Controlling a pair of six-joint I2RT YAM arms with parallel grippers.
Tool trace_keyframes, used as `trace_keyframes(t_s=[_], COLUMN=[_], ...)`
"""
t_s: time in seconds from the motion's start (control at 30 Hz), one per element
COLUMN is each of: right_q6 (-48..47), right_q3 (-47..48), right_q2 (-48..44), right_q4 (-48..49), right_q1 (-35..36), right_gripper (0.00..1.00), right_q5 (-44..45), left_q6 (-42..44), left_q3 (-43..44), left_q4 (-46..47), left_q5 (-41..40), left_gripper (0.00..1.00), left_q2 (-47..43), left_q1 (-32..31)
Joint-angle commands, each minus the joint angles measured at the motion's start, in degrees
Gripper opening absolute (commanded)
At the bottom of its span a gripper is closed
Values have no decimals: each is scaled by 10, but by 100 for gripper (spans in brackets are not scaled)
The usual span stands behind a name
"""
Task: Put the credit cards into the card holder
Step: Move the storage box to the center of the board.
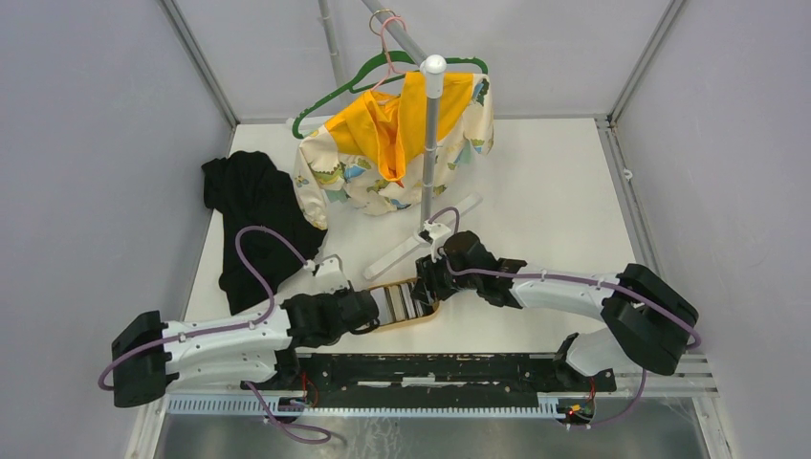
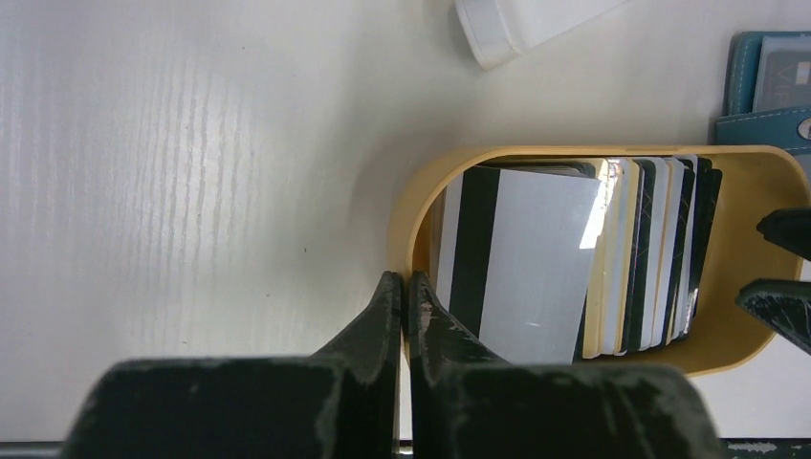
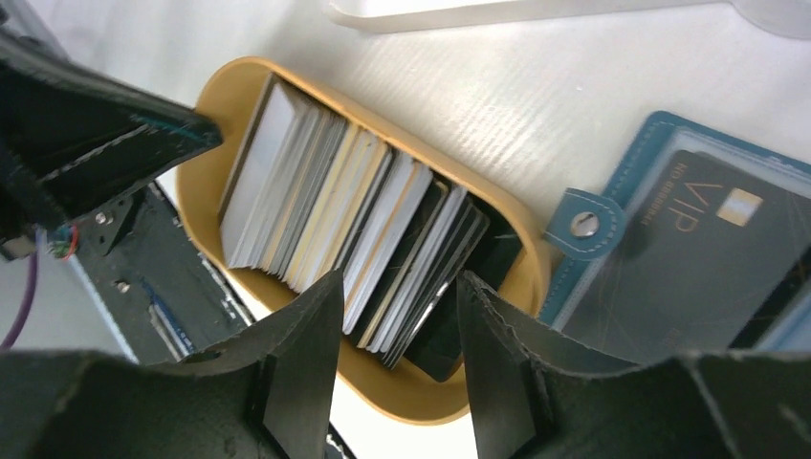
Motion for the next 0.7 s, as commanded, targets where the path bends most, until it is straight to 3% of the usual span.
trace_keyframes(t_s=[0.0,0.17,0.67], right_q6=[20,34,91], right_q3=[11,3,-9], right_q2=[5,14,31], right_q4=[-12,-5,-4], right_q1=[3,3,5], right_gripper=[54,61,61], right_q5=[62,66,69], left_q6=[-130,-175,-202], left_q3=[32,50,76], left_q4=[-8,-29,-52], left_q5=[-59,-81,-104], left_gripper=[2,2,2], left_q2=[25,59,90], left_q1=[-47,-79,-108])
